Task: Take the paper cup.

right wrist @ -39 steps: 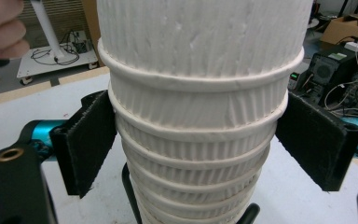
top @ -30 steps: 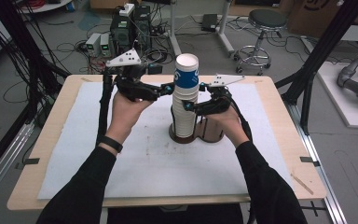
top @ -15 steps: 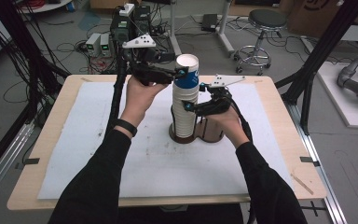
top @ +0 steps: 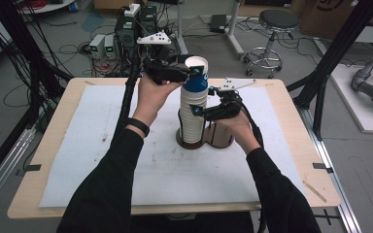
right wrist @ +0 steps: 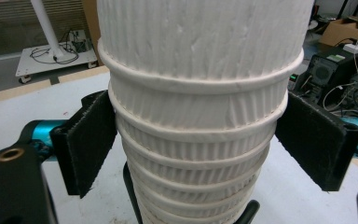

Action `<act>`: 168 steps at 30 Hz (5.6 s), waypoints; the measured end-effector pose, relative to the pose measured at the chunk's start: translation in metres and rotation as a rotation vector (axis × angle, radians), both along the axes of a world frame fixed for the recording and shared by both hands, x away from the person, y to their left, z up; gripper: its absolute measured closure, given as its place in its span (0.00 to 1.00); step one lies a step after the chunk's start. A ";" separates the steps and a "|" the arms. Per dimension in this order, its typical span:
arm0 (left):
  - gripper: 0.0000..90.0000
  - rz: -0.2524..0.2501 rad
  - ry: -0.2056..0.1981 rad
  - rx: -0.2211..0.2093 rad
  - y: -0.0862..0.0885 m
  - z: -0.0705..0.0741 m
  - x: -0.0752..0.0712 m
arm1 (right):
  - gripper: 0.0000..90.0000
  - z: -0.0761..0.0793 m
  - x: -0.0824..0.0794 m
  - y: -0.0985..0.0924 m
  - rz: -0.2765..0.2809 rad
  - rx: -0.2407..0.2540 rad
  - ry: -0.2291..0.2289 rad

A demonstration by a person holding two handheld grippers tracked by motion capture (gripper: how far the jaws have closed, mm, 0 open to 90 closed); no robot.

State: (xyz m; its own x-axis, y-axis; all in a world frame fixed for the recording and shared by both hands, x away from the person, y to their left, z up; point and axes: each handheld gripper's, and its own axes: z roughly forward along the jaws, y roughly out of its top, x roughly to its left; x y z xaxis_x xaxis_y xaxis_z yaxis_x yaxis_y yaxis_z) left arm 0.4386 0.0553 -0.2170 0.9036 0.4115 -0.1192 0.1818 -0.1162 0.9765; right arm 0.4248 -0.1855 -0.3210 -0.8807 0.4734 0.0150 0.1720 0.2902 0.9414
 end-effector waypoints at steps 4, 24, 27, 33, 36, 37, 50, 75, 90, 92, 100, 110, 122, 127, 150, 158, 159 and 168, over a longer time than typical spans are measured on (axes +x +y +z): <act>0.34 0.001 -0.004 0.009 0.000 0.001 -0.001 | 0.16 0.000 0.000 0.000 0.001 -0.002 0.000; 0.34 0.011 -0.077 0.032 -0.001 0.036 -0.009 | 0.16 0.000 -0.001 0.000 -0.005 -0.008 -0.002; 0.34 0.012 -0.088 0.040 -0.003 0.047 -0.011 | 0.16 0.000 -0.002 0.000 -0.005 -0.010 -0.005; 0.34 0.025 -0.126 0.033 -0.005 0.067 -0.017 | 0.16 0.000 -0.002 0.001 -0.005 -0.009 -0.005; 0.34 0.036 -0.141 0.038 -0.005 0.077 -0.019 | 0.16 0.000 -0.002 0.001 -0.005 -0.008 -0.004; 0.34 0.036 -0.144 0.040 -0.004 0.080 -0.019 | 0.16 0.000 -0.002 0.001 -0.005 -0.008 -0.004; 0.34 0.053 -0.161 0.007 0.004 0.098 -0.027 | 0.16 0.000 -0.002 0.001 -0.009 -0.010 -0.004; 0.34 0.012 -0.158 0.024 0.022 0.093 -0.054 | 0.16 0.000 -0.002 0.001 -0.012 -0.007 0.001; 0.34 -0.010 -0.159 0.021 0.048 0.061 -0.086 | 0.16 0.001 -0.003 0.003 -0.016 -0.009 -0.006; 0.34 -0.016 -0.160 0.043 0.049 0.055 -0.091 | 0.16 0.000 -0.003 0.003 -0.017 -0.008 -0.003; 0.34 -0.039 -0.154 0.058 0.052 0.028 -0.108 | 0.16 0.001 -0.003 0.003 -0.018 -0.009 -0.002; 0.34 -0.069 -0.127 0.054 0.056 -0.014 -0.123 | 0.16 0.001 -0.004 0.002 -0.018 -0.013 -0.001; 0.34 -0.075 -0.078 0.045 0.063 -0.061 -0.134 | 0.16 0.001 -0.004 0.003 -0.021 -0.010 -0.002; 0.34 -0.076 -0.068 0.034 0.067 -0.079 -0.136 | 0.16 0.001 -0.004 0.003 -0.022 -0.014 -0.004; 0.34 -0.082 -0.044 0.015 0.067 -0.133 -0.141 | 0.16 0.002 -0.006 0.005 -0.025 -0.023 -0.009; 0.34 -0.079 -0.028 0.008 0.071 -0.140 -0.138 | 0.16 0.003 -0.008 0.004 -0.029 -0.034 -0.003; 0.34 -0.077 -0.027 0.009 0.071 -0.140 -0.138 | 0.16 0.003 -0.008 0.004 -0.029 -0.034 -0.003; 0.34 -0.071 -0.022 0.004 0.075 -0.142 -0.137 | 0.15 0.007 -0.012 0.000 -0.041 -0.018 -0.006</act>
